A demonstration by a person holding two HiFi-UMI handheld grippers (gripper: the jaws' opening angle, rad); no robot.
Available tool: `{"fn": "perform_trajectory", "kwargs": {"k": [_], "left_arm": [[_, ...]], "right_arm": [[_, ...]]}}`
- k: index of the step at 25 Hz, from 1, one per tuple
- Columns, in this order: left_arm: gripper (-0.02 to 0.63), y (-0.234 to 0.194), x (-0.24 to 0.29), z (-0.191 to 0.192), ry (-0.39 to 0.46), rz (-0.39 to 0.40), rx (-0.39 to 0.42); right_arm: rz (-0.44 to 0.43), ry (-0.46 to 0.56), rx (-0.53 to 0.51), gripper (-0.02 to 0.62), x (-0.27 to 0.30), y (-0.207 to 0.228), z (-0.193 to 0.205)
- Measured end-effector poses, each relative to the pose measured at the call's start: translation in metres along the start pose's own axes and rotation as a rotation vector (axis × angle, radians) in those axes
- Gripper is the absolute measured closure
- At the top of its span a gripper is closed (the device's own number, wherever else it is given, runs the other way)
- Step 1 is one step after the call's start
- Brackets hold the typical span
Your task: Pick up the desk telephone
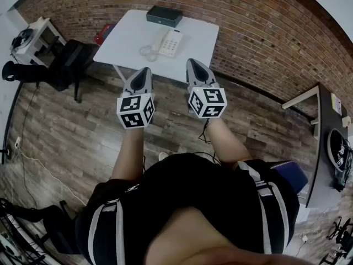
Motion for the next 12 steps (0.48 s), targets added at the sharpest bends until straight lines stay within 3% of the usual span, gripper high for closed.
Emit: {"fn": "perform_trajectory", "kwargs": {"k": [12], "left_arm": [[0.606, 0.012, -0.011, -0.006, 0.01, -0.003, 0.006]], "right_arm": [[0.004, 0.004, 0.012, 0.598, -0.011, -0.004, -0.004]]}}
Point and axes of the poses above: the fingertips, and each gripper's own axes: x forward along the fingers, y to its right, z out of its underside, the point moved 4 cm from there along -x, backward along the fingers, and after that the axes turned 10 degrees about y, right-handed, at the moved point
